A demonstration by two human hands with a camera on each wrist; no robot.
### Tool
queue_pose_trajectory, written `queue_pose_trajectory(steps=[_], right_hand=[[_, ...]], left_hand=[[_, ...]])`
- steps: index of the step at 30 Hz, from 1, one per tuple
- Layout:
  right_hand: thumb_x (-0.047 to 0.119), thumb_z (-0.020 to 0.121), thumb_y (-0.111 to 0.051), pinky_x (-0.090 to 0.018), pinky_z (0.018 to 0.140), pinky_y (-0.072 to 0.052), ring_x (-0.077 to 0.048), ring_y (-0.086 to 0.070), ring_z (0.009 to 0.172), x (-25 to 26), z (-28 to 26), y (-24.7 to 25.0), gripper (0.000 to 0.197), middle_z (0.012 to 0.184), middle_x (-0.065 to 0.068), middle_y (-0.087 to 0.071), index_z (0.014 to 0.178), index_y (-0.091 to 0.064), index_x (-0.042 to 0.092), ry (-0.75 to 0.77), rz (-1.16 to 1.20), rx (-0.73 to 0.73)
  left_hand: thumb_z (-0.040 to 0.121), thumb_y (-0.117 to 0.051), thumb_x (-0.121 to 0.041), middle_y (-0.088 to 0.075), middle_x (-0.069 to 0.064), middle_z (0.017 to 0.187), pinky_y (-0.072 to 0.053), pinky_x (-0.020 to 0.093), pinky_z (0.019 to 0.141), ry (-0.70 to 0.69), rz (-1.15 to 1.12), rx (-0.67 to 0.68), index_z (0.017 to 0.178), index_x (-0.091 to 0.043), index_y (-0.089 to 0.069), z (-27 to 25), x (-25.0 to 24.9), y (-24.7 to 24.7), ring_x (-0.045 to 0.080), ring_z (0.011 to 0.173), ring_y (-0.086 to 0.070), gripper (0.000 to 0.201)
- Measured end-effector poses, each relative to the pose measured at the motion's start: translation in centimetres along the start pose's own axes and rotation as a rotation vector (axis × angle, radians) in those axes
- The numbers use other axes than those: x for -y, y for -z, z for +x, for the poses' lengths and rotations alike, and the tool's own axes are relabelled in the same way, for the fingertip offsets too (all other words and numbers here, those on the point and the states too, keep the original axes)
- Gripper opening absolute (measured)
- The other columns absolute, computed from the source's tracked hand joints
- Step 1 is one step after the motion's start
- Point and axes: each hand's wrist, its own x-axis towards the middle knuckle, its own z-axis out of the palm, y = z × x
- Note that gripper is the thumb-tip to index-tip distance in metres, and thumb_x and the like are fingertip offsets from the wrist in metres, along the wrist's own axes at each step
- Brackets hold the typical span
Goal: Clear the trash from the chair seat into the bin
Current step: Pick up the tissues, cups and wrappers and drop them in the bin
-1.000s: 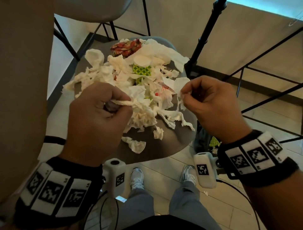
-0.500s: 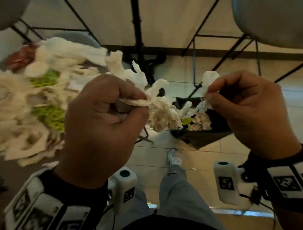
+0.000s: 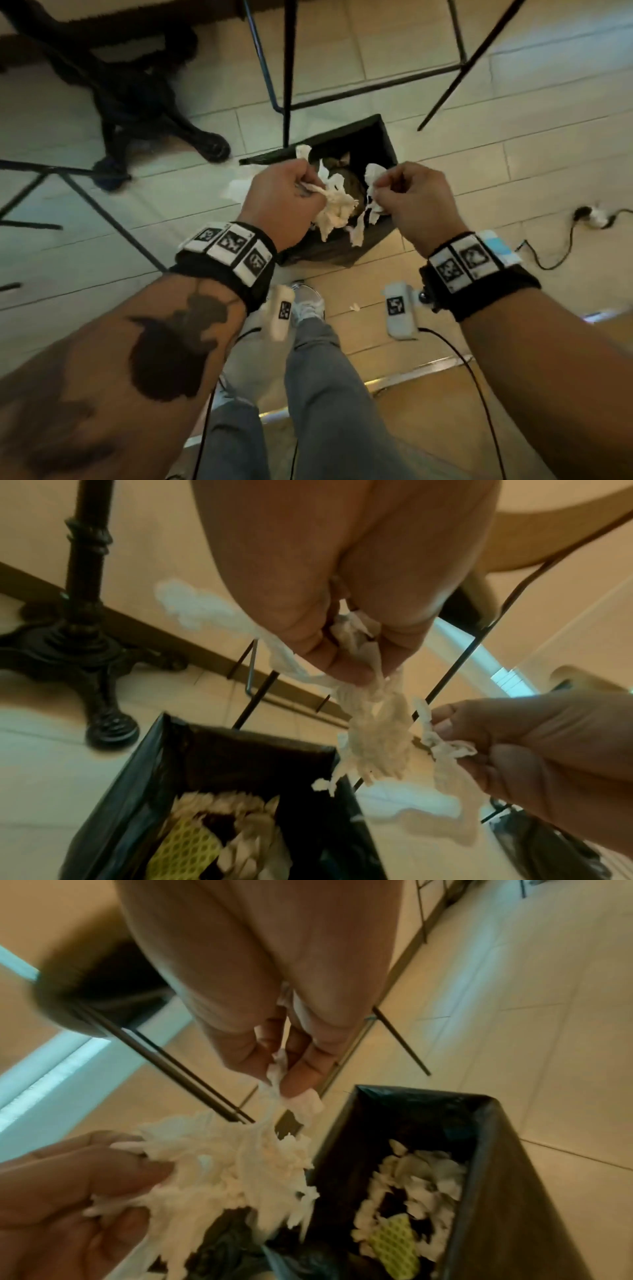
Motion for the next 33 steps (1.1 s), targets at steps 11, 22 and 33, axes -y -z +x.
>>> queue_pose_trajectory(steps=[11,22,33], right_hand=[[0.013,0.079,-0.075,-0.052,0.073,-0.064,-0.028,-0.075,0.077,-11.0,9.3,-8.0,0.012,0.08,-0.009,-0.074,0.07,-0.069,0.018,-0.432,0.209,-0.084],[0.009,0.091,-0.064,-0.054,0.099,-0.054,-0.036,-0.054,0.125,-12.0,7.8,-10.0,0.087,0.151,-0.003,-0.041,0.157,-0.02,0.045,-0.67,0.148,0.305],[0.012,0.096,-0.066,-0.048,0.071,-0.054,-0.029,-0.065,0.071,3.8,-4.1,-6.1,0.014,0.086,-0.019,-0.069,0.109,-0.067,0.009,-0.279,-0.41,0.47]], left_hand=[[0.087,-0.073,-0.027,-0.066,0.002,0.126,-0.055,0.031,0.09,0.369,-0.138,0.067,0.128,-0.027,-0.063,9.5,8.8,-8.6,0.02,0.109,-0.066,0.042],[0.082,-0.076,-0.043,-0.025,0.004,0.166,-0.032,0.038,0.121,0.506,-0.162,0.188,0.16,-0.037,-0.016,3.9,12.7,-6.6,0.024,0.149,-0.034,0.098],[0.095,-0.067,-0.034,-0.057,-0.003,0.142,-0.053,0.038,0.102,0.243,-0.39,0.08,0.151,-0.032,-0.042,-14.7,2.3,9.6,0.012,0.122,-0.058,0.062]])
